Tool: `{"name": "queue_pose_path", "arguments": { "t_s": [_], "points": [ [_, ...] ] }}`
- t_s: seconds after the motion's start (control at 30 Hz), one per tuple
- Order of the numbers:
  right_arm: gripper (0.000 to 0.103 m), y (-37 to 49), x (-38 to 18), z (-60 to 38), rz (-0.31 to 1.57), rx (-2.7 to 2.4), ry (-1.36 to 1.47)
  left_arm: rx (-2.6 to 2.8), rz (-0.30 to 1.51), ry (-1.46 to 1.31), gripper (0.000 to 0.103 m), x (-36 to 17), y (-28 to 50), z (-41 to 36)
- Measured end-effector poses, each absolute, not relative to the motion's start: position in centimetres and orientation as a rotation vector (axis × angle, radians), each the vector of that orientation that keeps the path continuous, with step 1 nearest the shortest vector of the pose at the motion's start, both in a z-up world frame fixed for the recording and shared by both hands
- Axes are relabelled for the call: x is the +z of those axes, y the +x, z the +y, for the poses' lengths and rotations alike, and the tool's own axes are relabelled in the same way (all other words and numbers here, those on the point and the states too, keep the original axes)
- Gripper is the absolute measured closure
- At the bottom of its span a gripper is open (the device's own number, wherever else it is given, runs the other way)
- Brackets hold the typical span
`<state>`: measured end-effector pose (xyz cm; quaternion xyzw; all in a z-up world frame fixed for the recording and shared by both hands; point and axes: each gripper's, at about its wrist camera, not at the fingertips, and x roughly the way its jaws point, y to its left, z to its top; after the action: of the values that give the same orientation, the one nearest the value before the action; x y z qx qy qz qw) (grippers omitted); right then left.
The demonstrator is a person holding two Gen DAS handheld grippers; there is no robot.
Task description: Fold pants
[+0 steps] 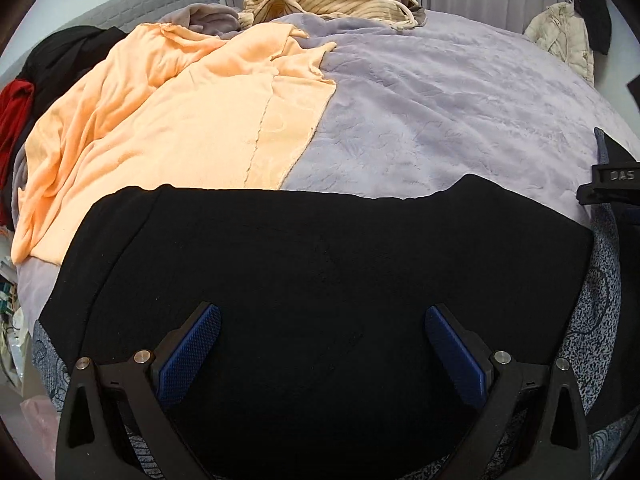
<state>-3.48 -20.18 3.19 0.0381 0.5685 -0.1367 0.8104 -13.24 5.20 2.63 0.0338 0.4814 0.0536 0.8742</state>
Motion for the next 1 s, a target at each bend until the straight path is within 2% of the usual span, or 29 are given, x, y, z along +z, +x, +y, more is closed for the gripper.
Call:
{"name": "queue_pose_path", "arguments": {
  "t_s": [0.13,0.17,0.2,0.27,0.3,0.43,0.5,0.57,0.63,0.7,0.83,1.0],
  "points": [
    [0.010,-2.7,1.9,-19.6,1.238,-0.351,-0.003,0.107,1.015,0.059,0.000,2.5,-13.1,5.4],
    [0.021,-2.9,2.1,-19.8,1.228,-0.351,0.013,0.104,1.023,0.065,0.000,2.5,-13.0,5.4],
    [0.040,-3.2,2.3,-20.2,1.224,-0.366,0.013,0.098,1.029,0.065,0.000,2.5,-12.9,5.5],
    [0.060,-4.4,3.3,-21.6,1.218,-0.364,0.063,0.080,1.035,0.058,0.000,2.4,-12.7,5.7],
    [0.065,-4.8,3.6,-22.4,1.217,-0.346,0.116,0.069,1.035,0.052,0.000,2.3,-12.6,5.9],
    [0.065,-5.8,4.5,-23.8,1.207,-0.345,0.197,0.073,0.999,0.052,0.000,2.0,-13.0,5.7],
    [0.049,-4.8,4.1,-23.2,1.218,-0.373,0.157,0.081,0.988,0.061,0.000,1.9,-13.1,5.6],
    [0.046,-3.2,3.3,-22.4,1.222,-0.403,0.082,0.082,0.985,0.061,0.000,1.9,-13.2,5.6],
    [0.058,-2.0,2.7,-22.1,1.215,-0.438,0.028,0.076,0.988,0.061,0.000,1.9,-13.2,5.7],
    [0.090,-2.8,3.6,-23.0,1.198,-0.404,0.106,0.065,0.985,0.062,0.000,1.9,-13.3,5.8],
    [0.092,-8.2,6.9,-26.1,1.081,-0.374,0.268,0.047,0.975,0.067,0.000,2.0,-13.5,5.8],
    [0.092,-14.7,9.4,-27.3,0.993,-0.373,0.259,-0.060,1.031,0.027,0.000,3.6,-14.3,5.8]
  ]
}}
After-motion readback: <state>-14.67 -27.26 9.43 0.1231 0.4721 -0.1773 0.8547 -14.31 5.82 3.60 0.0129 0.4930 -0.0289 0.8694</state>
